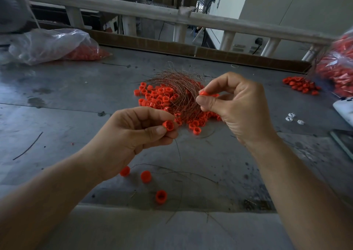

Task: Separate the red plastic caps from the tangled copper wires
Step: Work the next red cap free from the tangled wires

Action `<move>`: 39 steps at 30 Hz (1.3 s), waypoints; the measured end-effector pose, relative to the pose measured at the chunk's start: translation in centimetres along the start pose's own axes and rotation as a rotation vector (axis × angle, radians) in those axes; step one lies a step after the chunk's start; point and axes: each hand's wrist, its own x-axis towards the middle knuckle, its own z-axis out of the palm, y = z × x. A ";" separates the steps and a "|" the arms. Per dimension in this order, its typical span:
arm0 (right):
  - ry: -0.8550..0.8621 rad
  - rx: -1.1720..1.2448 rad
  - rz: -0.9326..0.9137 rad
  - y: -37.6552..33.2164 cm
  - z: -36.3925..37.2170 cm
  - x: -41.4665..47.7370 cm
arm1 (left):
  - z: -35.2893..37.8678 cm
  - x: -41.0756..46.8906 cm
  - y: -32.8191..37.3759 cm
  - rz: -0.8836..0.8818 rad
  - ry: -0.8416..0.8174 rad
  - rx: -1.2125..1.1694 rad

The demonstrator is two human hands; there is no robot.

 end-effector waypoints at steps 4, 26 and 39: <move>0.011 -0.059 -0.114 -0.1 0.2 -0.1 | 0.0 0.0 0.0 -0.005 0.009 -0.005; -0.330 0.510 0.460 0.0 1.4 -0.4 | 0.0 0.1 0.2 0.020 0.055 0.003; -0.321 0.449 0.413 0.6 2.1 -1.7 | 0.1 0.2 0.3 -0.001 0.078 -0.012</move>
